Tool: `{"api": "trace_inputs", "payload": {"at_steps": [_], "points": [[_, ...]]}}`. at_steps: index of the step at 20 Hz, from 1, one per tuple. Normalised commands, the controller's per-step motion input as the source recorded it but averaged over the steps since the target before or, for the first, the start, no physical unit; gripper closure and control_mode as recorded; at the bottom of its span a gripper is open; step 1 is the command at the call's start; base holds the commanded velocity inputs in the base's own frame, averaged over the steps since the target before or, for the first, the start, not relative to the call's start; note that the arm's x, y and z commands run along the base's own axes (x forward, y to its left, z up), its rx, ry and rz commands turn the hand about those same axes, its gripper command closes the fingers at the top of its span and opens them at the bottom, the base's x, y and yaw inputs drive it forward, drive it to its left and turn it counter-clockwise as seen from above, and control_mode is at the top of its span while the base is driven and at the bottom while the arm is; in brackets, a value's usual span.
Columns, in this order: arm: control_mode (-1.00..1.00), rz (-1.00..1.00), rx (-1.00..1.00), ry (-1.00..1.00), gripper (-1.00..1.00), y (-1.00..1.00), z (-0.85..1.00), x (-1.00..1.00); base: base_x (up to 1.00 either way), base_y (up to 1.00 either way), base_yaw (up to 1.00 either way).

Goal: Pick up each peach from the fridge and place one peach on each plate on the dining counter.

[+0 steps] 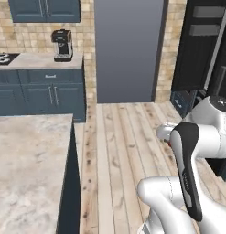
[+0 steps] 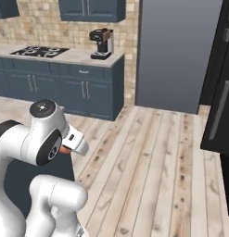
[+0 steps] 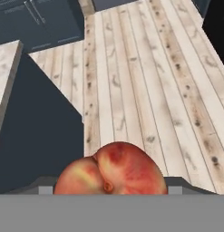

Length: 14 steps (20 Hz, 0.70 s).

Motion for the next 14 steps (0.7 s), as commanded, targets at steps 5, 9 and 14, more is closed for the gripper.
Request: {"api": "trace_inputs", "payload": {"at_steps": [5,9,14], "points": [[1.0,0.0,0.0,0.0,1.0,0.0,0.0,0.0,-1.0,-0.14,0.21],[1.0,0.0,0.0,0.0,1.0,0.0,0.0,0.0,-1.0,-0.08,0.18],[1.0,0.0,0.0,0.0,1.0,0.0,0.0,0.0,-1.0,-0.01,0.16]]}}
